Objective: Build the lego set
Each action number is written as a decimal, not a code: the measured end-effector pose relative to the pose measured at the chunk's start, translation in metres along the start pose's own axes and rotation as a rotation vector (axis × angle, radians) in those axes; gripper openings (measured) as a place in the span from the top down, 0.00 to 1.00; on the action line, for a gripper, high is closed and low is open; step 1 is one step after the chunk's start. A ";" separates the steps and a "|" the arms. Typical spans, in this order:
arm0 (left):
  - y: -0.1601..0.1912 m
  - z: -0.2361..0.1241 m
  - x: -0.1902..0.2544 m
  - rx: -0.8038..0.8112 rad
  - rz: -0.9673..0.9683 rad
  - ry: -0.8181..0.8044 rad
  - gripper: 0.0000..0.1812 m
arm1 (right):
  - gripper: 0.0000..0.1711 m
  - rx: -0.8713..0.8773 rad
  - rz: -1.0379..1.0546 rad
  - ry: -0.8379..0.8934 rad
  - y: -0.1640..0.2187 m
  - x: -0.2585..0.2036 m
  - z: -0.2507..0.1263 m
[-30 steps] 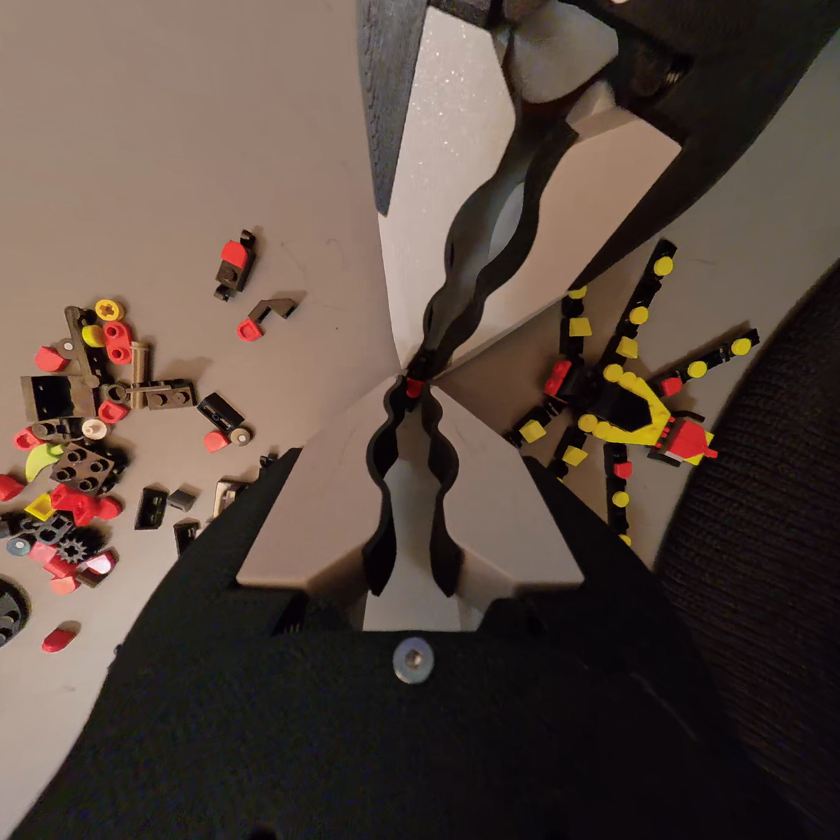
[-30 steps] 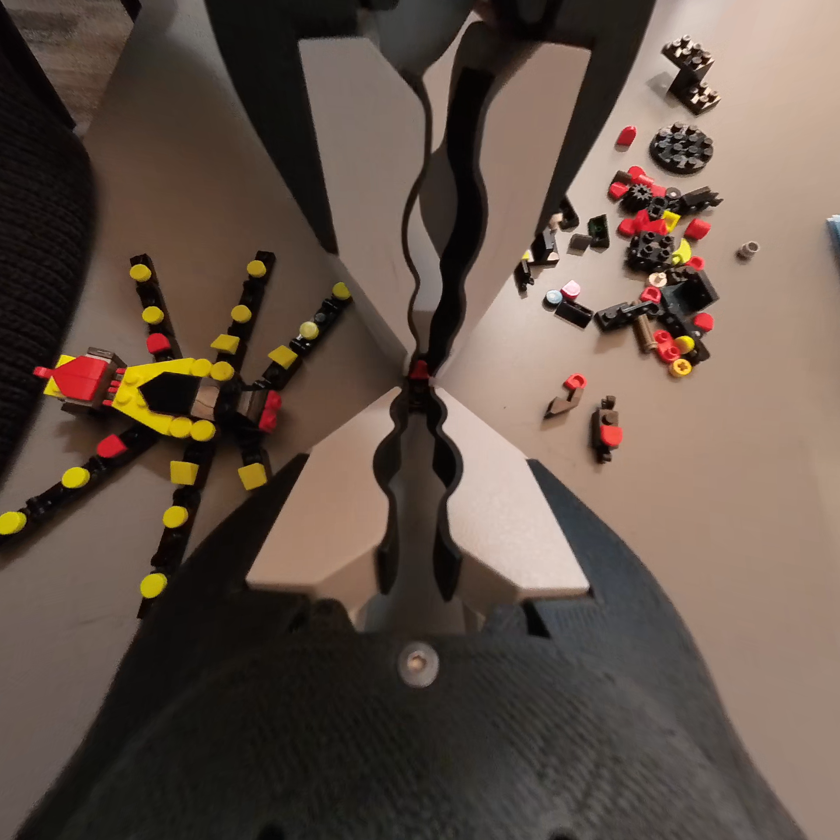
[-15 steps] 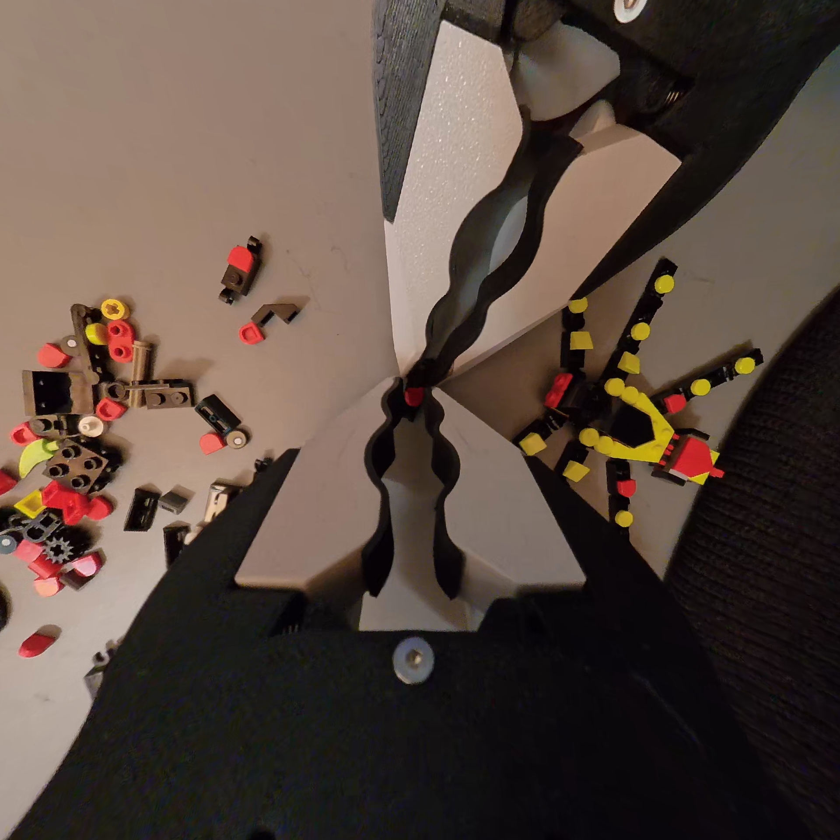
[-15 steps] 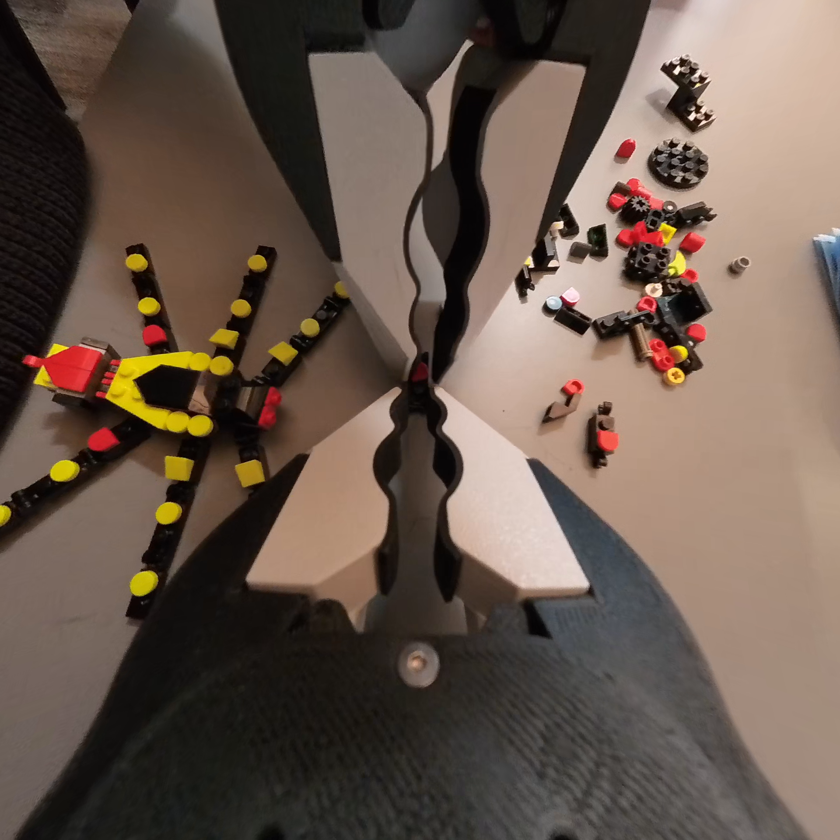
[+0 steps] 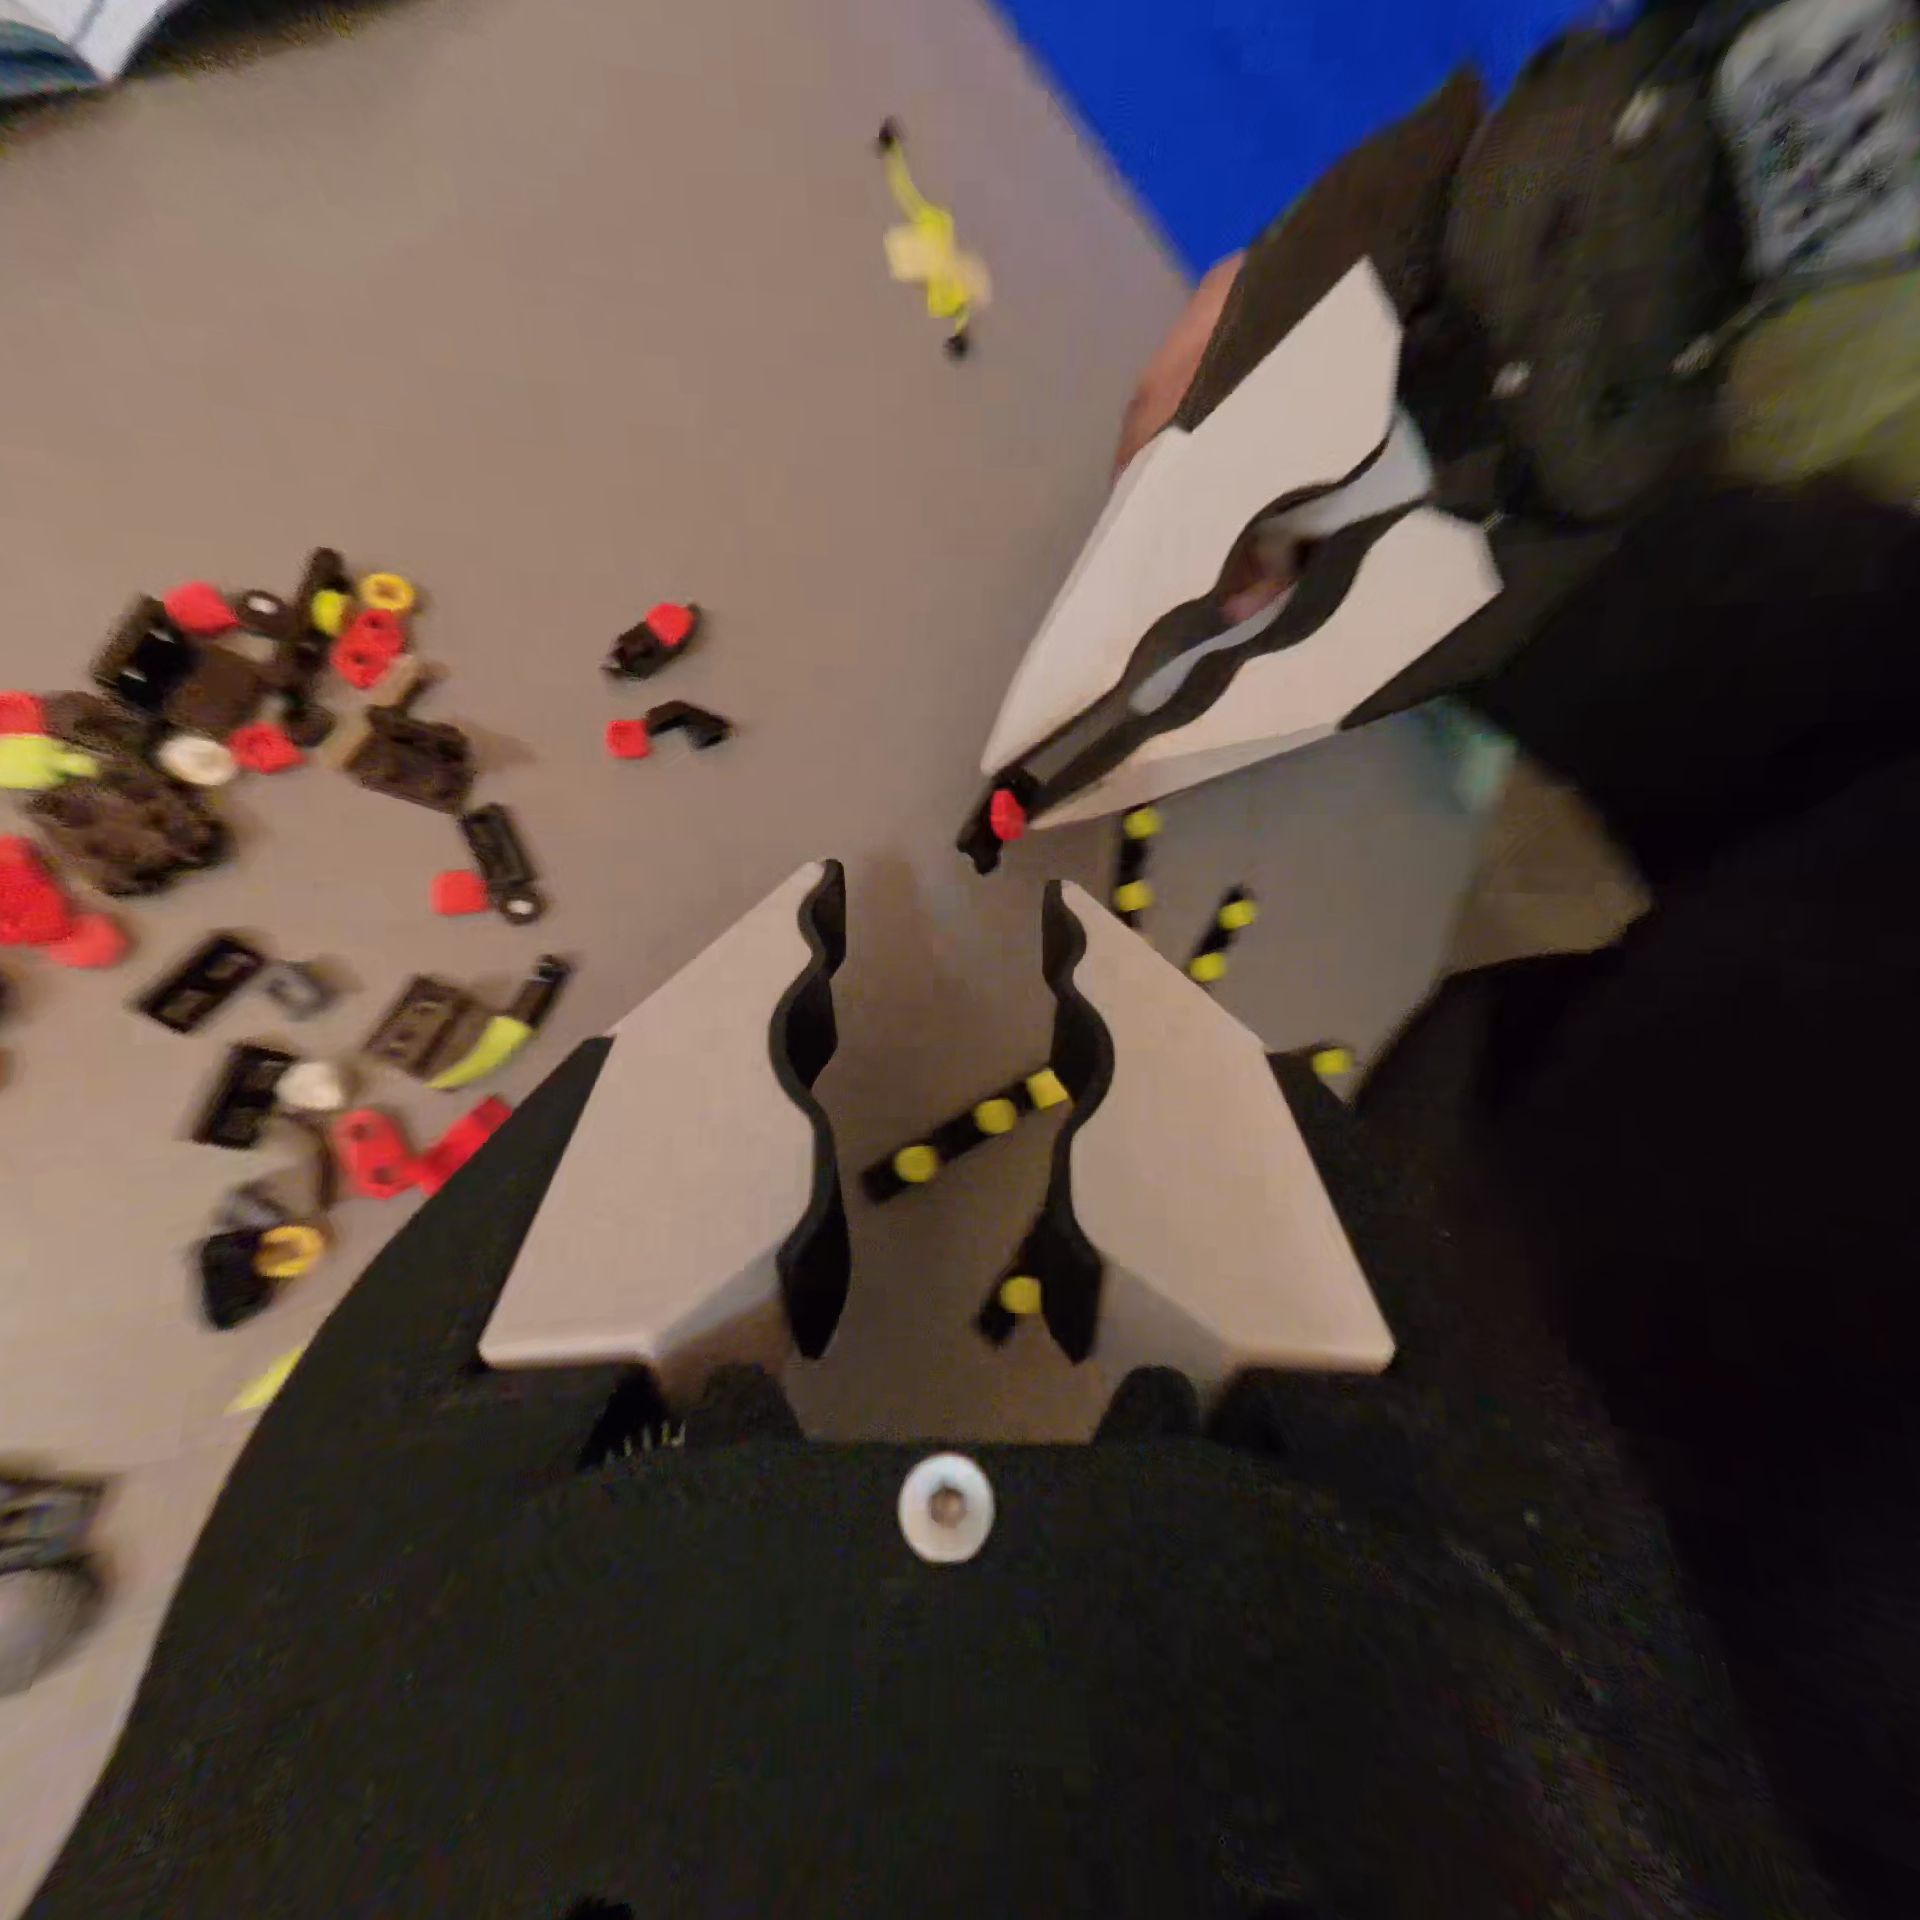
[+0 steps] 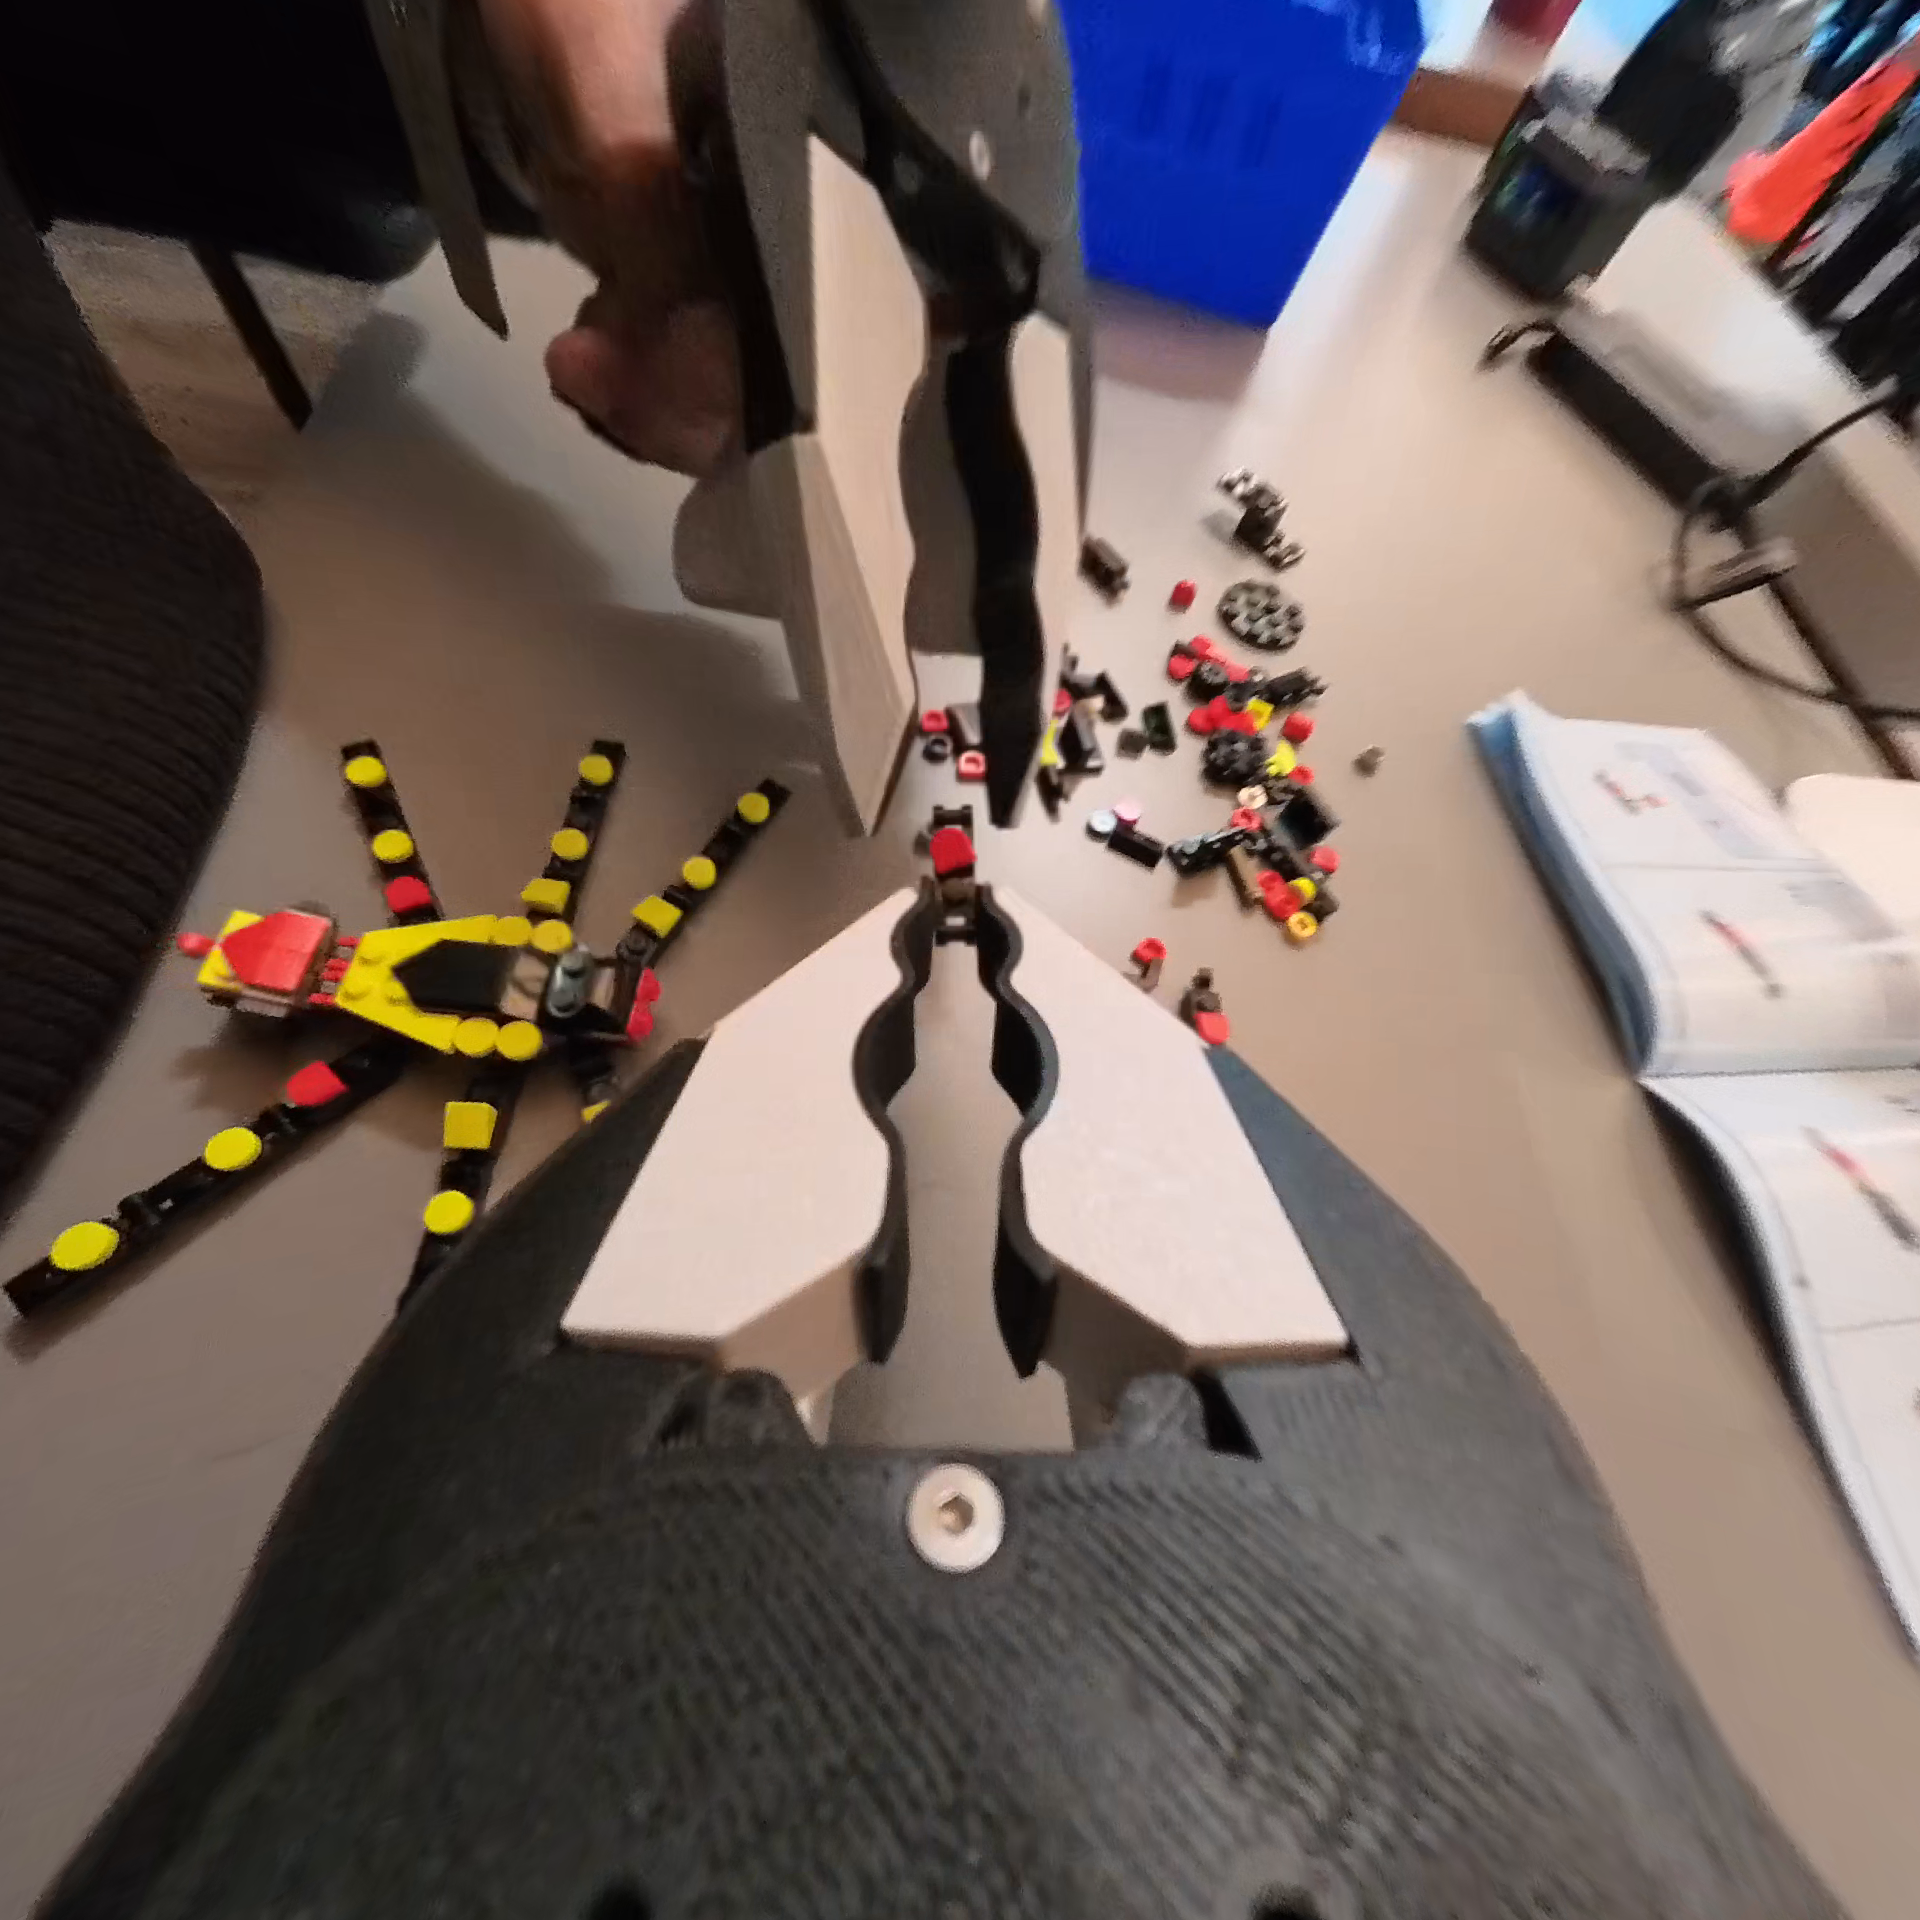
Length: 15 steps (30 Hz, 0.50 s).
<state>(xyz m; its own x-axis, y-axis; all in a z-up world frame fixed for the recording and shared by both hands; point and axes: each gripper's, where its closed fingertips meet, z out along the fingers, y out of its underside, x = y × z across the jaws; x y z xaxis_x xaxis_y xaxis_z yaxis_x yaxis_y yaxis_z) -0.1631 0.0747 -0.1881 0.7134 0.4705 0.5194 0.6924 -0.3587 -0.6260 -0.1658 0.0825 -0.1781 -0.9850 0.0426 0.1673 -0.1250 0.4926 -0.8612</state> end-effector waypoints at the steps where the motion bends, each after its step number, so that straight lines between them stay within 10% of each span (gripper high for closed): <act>1: -0.003 -0.004 0.006 0.045 -0.058 0.058 0.80 | 0.97 0.016 -0.011 0.016 -0.006 -0.001 -0.005; 15: 0.003 -0.017 0.055 0.125 -0.129 0.340 0.97 | 0.96 -0.003 -0.099 0.116 -0.026 -0.037 -0.015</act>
<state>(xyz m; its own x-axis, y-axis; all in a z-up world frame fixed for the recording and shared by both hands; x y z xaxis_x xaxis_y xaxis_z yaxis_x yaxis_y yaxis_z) -0.1200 0.0858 -0.1521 0.6312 0.2030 0.7486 0.7750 -0.2030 -0.5984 -0.1240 0.0816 -0.1545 -0.9475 0.0936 0.3057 -0.2204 0.5018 -0.8365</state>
